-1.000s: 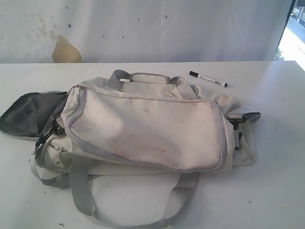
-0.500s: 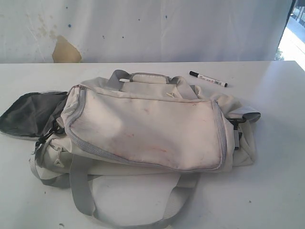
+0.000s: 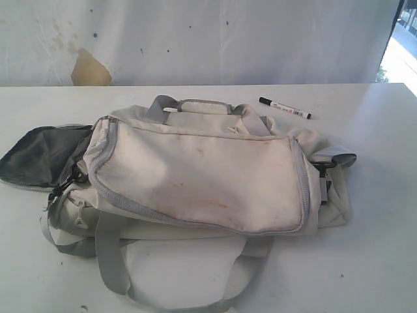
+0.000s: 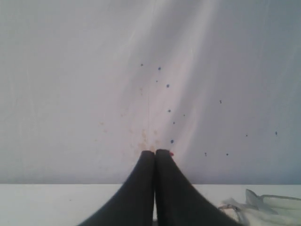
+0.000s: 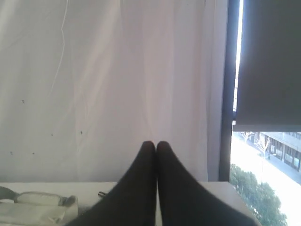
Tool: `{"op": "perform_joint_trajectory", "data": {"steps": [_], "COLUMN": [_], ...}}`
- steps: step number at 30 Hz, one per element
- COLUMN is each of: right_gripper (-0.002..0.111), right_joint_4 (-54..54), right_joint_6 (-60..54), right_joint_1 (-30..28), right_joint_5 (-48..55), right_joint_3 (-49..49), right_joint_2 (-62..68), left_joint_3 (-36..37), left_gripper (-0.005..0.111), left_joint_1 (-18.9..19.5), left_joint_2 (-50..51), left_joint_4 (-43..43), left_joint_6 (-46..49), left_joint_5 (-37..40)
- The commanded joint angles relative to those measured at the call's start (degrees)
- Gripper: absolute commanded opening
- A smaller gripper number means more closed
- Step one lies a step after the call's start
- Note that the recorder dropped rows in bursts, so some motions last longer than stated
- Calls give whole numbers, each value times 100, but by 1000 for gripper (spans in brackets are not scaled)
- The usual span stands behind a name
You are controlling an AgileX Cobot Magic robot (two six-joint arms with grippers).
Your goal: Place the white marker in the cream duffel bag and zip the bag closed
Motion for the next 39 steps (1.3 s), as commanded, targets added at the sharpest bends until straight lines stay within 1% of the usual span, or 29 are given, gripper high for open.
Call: {"op": "perform_joint_trajectory", "data": {"steps": [1, 6, 10, 12, 15, 19, 21, 23, 27, 29, 31, 34, 36, 37, 39], "right_gripper": [0, 0, 0, 0, 0, 0, 0, 0, 0, 0, 0, 1, 6, 9, 19], "right_joint_4": [-17, -17, -17, -17, -17, -6, 7, 70, 373, 573, 696, 927, 1192, 1309, 1672], "right_joint_6": [40, 40, 206, 477, 576, 612, 835, 1027, 1051, 1051, 1051, 755, 435, 323, 111], "right_joint_1": [7, 7, 7, 7, 7, 7, 7, 7, 7, 7, 7, 7, 7, 7, 7], "right_joint_5": [927, 1032, 1041, 1041, 1041, 1041, 1111, 1156, 1302, 1434, 1655, 1962, 2046, 2073, 2272], "right_joint_3": [-360, -532, -553, -553, -556, -568, -625, -741, -1116, -1346, -1576, -1936, -2155, -2249, -2534], "right_joint_2": [-5, -5, 318, 617, 1095, 1870, 2242, 2645, 3316, 3654, 3967, 4411, 4692, 4831, 5124], "left_joint_3": [-563, -977, -1104, -1104, -1104, -1104, -1104, -1104, -1104, -1113, -1113, -1128, -1127, -1127, -1127], "left_gripper": [0, 0, 0, 0, 0, 0, 0, 0, 0, 5, 15, 32, 40, 41, 40], "left_joint_1": [-3, -3, -3, -3, -3, -3, -3, -3, -3, -3, -3, -3, -3, -3, -3], "left_joint_2": [-15, -15, -15, -15, -15, -15, 16, 184, 684, 956, 1297, 1838, 2192, 2329, 2660], "left_joint_4": [-85, -30, -1, 8, 8, -8, -17, -117, -276, -337, -401, -399, -456, -511, -654], "left_joint_6": [-43, 19, 155, 309, 309, 109, 6, -87, -133, -133, -133, -133, -177, -177, -177], "left_joint_5": [577, 1062, 1155, 1132, 1132, 1145, 1145, 1233, 1338, 1347, 1374, 1570, 1644, 1643, 1632]}}
